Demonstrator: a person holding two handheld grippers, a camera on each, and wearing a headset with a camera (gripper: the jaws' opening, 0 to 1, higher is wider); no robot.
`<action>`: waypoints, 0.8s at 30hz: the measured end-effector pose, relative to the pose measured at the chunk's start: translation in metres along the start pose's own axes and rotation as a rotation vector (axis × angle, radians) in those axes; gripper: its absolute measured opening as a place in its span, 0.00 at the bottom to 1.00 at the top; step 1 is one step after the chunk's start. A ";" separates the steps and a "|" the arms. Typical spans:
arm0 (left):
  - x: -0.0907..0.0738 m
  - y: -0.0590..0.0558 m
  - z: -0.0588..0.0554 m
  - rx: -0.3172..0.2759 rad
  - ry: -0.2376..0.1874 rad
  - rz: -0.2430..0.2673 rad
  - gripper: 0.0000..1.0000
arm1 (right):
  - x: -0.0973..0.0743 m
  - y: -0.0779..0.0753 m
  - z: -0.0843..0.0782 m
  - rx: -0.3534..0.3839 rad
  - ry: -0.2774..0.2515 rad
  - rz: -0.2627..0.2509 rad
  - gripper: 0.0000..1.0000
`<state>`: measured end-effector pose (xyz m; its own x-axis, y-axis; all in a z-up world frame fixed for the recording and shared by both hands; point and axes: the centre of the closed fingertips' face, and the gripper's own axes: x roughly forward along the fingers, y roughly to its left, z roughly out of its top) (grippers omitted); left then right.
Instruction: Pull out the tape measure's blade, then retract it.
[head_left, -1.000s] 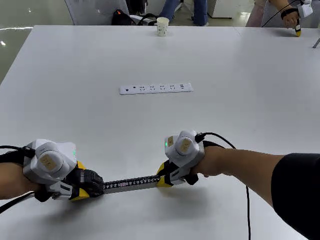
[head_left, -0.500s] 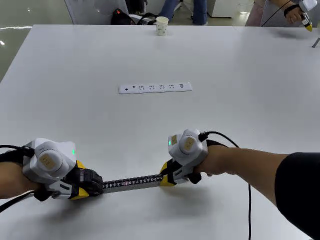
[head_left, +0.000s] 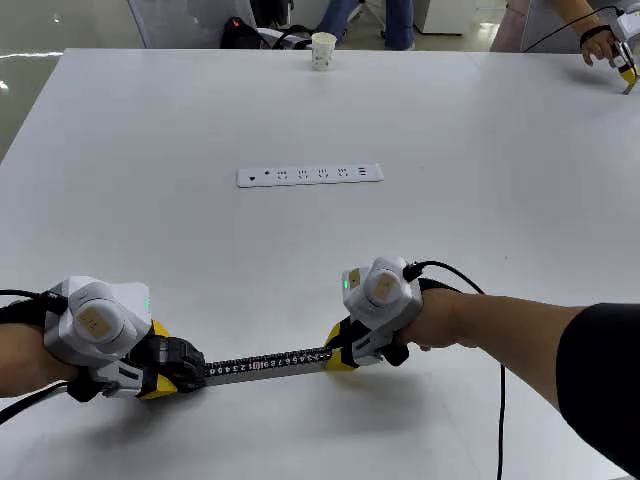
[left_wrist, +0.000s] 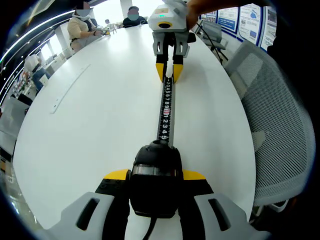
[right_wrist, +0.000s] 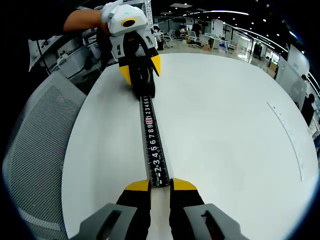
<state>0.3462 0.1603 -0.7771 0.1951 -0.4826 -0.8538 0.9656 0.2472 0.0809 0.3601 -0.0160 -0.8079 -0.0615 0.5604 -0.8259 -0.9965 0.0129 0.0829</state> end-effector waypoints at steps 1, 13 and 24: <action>0.000 0.000 0.000 0.000 0.000 0.001 0.32 | 0.000 0.000 0.000 -0.001 -0.001 0.000 0.10; 0.000 0.001 -0.001 0.001 0.000 0.002 0.32 | -0.005 0.000 -0.006 0.007 0.004 -0.006 0.10; -0.002 -0.003 0.000 0.004 -0.002 0.004 0.32 | -0.008 -0.001 -0.010 0.008 0.009 -0.008 0.10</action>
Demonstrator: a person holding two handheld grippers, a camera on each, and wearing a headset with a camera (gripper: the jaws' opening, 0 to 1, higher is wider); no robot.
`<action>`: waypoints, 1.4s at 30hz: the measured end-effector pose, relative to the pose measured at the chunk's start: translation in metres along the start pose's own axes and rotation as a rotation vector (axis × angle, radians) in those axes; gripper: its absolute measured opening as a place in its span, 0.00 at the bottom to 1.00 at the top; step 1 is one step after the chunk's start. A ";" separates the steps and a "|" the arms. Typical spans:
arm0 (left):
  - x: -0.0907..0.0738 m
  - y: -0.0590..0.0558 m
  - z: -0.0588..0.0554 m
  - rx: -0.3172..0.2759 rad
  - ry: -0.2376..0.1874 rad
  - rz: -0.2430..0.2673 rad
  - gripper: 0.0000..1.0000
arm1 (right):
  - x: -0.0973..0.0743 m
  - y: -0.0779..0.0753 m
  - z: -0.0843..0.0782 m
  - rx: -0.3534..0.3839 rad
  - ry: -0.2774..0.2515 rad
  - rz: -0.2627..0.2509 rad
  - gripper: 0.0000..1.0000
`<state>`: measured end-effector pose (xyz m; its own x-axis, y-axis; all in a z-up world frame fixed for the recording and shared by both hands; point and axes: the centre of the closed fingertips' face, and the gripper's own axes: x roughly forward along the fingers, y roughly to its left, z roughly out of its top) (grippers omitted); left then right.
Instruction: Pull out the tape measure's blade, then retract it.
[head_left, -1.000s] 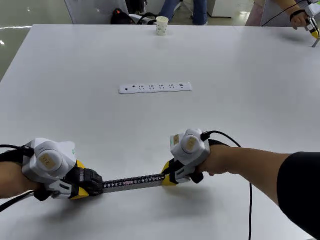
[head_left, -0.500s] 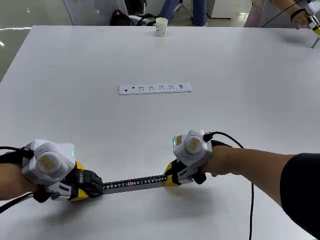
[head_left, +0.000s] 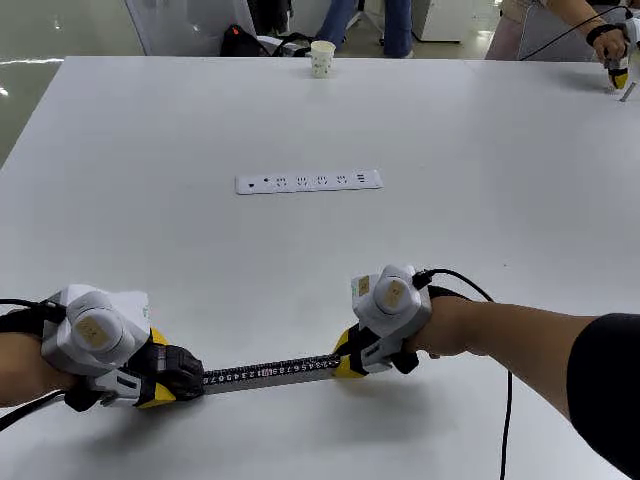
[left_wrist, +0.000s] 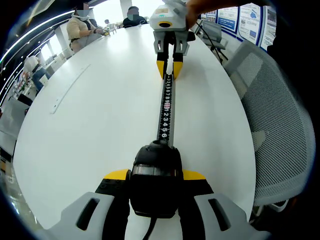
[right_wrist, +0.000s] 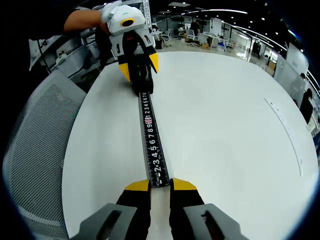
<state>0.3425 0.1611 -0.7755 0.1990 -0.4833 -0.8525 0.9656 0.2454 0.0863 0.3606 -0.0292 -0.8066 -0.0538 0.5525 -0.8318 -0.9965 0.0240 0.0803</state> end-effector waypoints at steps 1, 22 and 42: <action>0.000 0.000 0.000 0.000 0.000 0.000 0.32 | 0.000 0.000 0.000 -0.001 0.002 0.000 0.10; -0.001 -0.002 -0.001 -0.001 -0.001 0.002 0.32 | -0.006 -0.002 -0.010 0.004 0.012 -0.001 0.10; -0.001 -0.003 -0.004 0.000 -0.002 0.003 0.32 | -0.012 -0.003 -0.018 0.012 0.016 -0.007 0.10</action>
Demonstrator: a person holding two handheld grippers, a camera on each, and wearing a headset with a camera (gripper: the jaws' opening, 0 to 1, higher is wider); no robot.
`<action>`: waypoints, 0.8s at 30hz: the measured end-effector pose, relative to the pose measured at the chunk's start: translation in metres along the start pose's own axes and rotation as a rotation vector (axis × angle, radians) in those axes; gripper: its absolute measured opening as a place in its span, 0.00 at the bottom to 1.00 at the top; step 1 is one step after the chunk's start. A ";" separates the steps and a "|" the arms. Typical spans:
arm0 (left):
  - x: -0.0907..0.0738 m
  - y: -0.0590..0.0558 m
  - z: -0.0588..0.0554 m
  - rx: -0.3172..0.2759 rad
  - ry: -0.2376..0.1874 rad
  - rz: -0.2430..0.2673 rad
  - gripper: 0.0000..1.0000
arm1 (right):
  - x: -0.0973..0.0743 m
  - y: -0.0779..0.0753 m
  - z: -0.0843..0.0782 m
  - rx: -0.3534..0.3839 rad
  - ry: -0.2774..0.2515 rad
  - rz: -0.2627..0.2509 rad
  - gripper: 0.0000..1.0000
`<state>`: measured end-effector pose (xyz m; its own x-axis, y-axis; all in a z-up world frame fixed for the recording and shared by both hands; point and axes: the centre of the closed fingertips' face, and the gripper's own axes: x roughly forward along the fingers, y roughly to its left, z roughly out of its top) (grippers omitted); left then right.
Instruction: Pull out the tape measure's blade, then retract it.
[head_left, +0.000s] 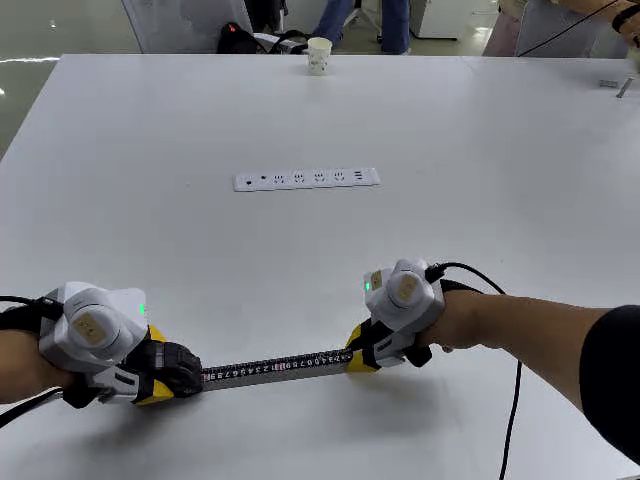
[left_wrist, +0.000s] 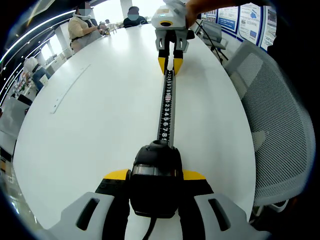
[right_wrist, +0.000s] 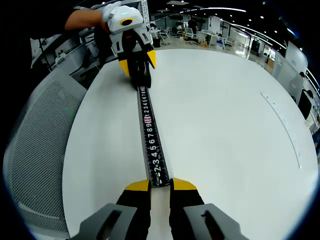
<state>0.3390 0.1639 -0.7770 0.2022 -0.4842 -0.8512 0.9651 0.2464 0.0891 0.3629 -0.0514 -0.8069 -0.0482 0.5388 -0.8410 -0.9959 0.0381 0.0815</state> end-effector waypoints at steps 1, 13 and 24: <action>0.000 0.000 0.000 -0.002 0.001 -0.001 0.32 | 0.000 0.000 0.000 -0.001 0.000 0.000 0.10; 0.001 0.001 0.002 -0.003 0.002 -0.002 0.32 | -0.003 -0.002 -0.005 -0.001 0.001 -0.006 0.10; 0.001 0.003 0.002 -0.003 0.001 0.000 0.32 | -0.005 -0.003 -0.009 0.010 0.003 -0.011 0.10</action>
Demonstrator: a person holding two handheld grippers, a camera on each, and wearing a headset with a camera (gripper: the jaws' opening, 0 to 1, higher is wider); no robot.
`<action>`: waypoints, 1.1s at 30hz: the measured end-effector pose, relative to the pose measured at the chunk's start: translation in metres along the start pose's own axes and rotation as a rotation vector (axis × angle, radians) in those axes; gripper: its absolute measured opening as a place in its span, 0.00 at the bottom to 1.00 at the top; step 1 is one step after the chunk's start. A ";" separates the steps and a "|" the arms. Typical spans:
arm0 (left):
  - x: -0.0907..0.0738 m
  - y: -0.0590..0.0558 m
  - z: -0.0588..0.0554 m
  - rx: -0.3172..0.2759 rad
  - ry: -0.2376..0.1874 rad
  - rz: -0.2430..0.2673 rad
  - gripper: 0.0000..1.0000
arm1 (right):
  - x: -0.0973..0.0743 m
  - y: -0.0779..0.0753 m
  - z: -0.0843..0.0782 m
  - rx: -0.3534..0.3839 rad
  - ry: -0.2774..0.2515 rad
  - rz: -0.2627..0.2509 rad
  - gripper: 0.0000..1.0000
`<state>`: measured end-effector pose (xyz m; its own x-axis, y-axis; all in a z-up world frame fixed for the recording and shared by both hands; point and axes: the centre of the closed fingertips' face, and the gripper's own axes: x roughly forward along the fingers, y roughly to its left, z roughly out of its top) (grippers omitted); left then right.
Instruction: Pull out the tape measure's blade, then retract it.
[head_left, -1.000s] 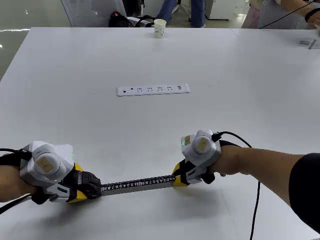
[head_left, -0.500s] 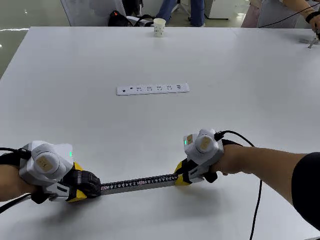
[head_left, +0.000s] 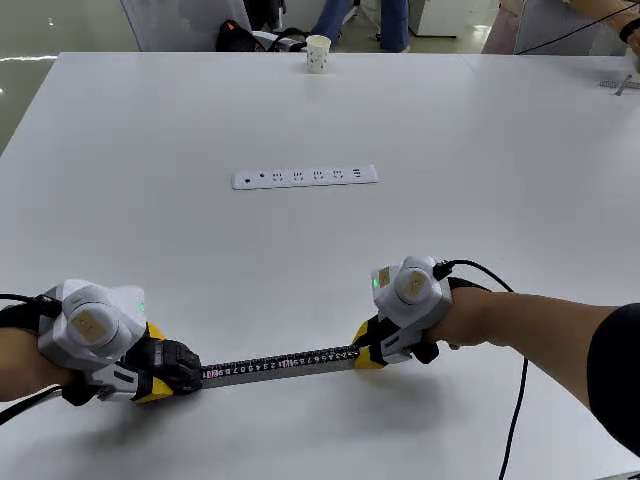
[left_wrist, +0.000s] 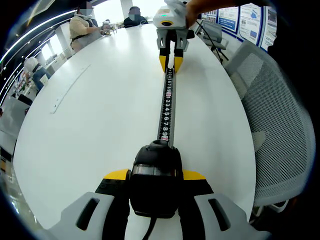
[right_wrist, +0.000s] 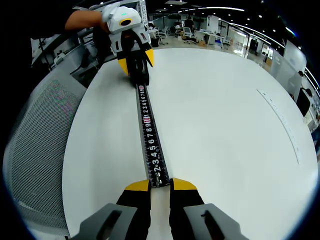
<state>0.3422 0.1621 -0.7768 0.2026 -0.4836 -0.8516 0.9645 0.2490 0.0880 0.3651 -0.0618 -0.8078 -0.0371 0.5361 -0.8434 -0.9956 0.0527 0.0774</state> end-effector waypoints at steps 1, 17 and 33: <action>0.000 0.000 0.000 -0.001 0.001 -0.001 0.32 | 0.000 -0.001 -0.001 0.001 0.000 -0.002 0.10; 0.000 0.002 0.002 0.000 0.004 -0.001 0.32 | -0.006 0.000 -0.008 0.017 -0.002 -0.009 0.10; 0.001 0.004 0.000 0.001 0.004 0.000 0.32 | -0.011 0.000 -0.015 0.028 -0.003 -0.013 0.09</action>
<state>0.3462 0.1628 -0.7770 0.2016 -0.4804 -0.8536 0.9648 0.2478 0.0884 0.3646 -0.0807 -0.8067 -0.0240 0.5376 -0.8429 -0.9932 0.0831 0.0813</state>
